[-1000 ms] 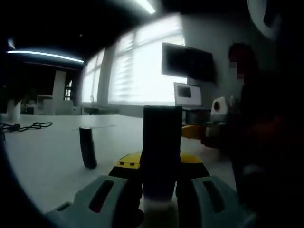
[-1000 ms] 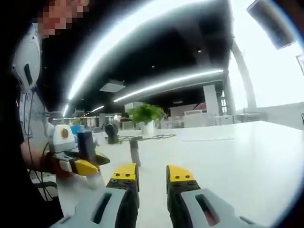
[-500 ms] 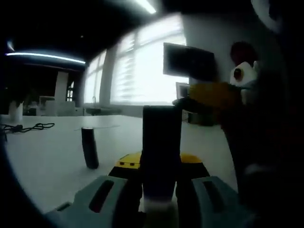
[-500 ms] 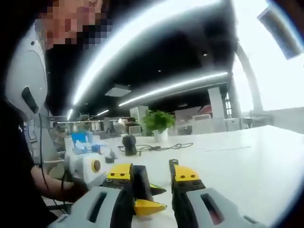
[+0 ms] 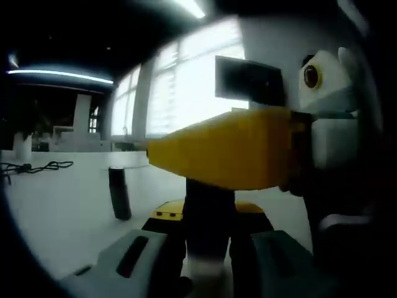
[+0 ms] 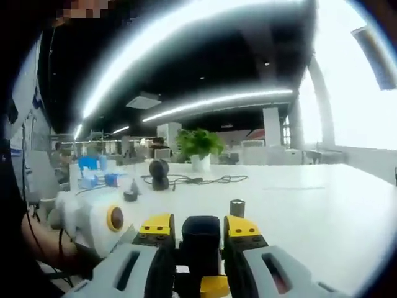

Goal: Pick up cosmetic bottle twist off cap place on table pick up cap screw tight cap place on table

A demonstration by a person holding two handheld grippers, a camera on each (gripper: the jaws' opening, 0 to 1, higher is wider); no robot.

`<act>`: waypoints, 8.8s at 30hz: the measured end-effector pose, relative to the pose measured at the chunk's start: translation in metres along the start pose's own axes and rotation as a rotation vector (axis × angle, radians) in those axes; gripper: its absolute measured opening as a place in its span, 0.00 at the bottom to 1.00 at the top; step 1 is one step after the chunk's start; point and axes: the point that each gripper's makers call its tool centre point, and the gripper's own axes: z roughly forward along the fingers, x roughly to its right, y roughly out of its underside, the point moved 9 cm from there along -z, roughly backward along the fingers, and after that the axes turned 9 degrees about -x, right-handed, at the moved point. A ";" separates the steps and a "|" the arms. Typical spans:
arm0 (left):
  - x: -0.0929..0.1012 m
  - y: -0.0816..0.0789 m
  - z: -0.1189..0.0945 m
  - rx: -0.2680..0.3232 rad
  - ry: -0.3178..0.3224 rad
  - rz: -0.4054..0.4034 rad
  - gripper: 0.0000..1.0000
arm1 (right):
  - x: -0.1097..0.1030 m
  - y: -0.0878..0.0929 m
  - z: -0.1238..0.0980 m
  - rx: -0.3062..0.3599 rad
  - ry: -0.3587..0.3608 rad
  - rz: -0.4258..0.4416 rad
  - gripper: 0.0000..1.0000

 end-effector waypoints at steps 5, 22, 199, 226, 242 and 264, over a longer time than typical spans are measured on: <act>-0.001 0.000 0.000 -0.001 -0.010 0.001 0.16 | -0.001 -0.001 0.004 0.003 0.067 -0.017 0.21; -0.002 0.000 0.000 0.002 -0.003 0.005 0.15 | 0.002 -0.001 0.004 0.007 0.050 -0.072 0.17; -0.008 -0.001 0.007 -0.013 0.023 0.020 0.16 | 0.013 -0.014 0.007 0.041 -0.207 -0.167 0.31; -0.012 -0.001 0.008 -0.016 0.030 0.012 0.15 | 0.021 -0.005 0.014 0.008 -0.191 -0.135 0.17; -0.015 -0.002 0.012 -0.033 0.103 0.025 0.15 | 0.034 -0.008 0.020 0.008 -0.418 -0.178 0.17; -0.013 -0.001 0.010 -0.009 0.114 0.029 0.15 | 0.048 -0.014 0.035 -0.033 -0.815 -0.277 0.17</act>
